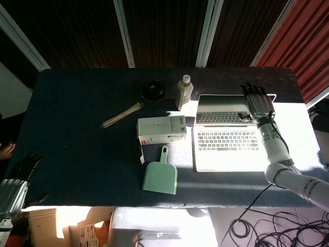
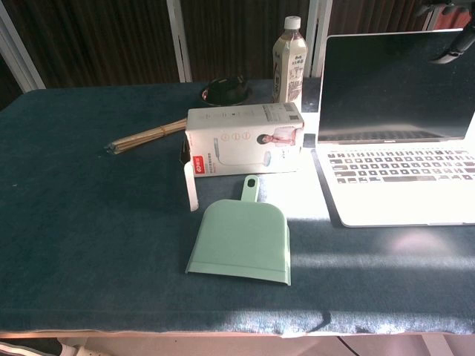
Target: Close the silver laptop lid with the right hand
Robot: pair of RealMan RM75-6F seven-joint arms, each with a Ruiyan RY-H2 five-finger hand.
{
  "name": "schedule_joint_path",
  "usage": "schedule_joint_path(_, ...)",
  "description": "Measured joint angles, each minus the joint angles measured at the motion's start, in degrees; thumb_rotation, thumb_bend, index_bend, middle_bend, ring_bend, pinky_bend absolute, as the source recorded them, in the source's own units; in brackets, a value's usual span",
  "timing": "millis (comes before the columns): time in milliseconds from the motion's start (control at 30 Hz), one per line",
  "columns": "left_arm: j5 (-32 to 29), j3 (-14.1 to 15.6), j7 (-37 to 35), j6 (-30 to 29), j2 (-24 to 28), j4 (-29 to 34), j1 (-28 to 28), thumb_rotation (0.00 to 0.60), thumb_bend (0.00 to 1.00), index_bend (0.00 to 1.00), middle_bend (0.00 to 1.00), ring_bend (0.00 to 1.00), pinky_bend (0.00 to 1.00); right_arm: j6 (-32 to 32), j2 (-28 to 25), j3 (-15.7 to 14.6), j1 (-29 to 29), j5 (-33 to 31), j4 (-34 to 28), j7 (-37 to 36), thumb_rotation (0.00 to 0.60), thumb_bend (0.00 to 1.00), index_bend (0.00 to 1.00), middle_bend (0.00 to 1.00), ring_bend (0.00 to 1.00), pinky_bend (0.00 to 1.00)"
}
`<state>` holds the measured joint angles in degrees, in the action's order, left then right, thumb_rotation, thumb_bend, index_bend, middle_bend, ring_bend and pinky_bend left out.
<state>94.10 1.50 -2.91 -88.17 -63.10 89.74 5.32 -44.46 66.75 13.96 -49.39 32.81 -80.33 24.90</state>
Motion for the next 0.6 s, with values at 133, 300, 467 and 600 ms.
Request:
schedule_joint_path(133, -0.4, 0.0, 0.1, 0.5, 0.0, 0.1, 0.1, 0.600, 0.01, 0.00, 0.05, 0.03, 0.13, 0.5, 0.4, -0.4, -0.5, -0.6, 0.6, -0.3, 0.600, 0.26, 0.00, 0.00, 0.00, 0.00)
schedule_joint_path(300, -0.1, 0.0, 0.5, 0.4, 0.1, 0.3, 0.0, 0.600, 0.01, 0.00, 0.05, 0.03, 0.13, 0.8, 0.8, -0.9, -1.0, -0.5, 1.1, -0.6, 0.600, 0.26, 0.00, 0.01, 0.00, 0.00)
schedule_joint_path(467, -0.5, -0.2, 0.3, 1.0, 0.2, 0.4, 0.3, 0.600, 0.01, 0.00, 0.05, 0.03, 0.13, 0.5, 1.5, -1.6, -1.2, 0.3, 1.9, -1.0, 0.600, 0.34, 0.04, 0.10, 0.00, 0.12)
schedule_joint_path(600, -0.3, -0.1, 0.5, 1.0, 0.2, 0.4, 0.3, 0.600, 0.01, 0.00, 0.05, 0.03, 0.13, 1.3, 1.5, -2.3, -1.2, 0.0, 2.3, -1.1, 0.600, 0.35, 0.17, 0.21, 0.09, 0.21)
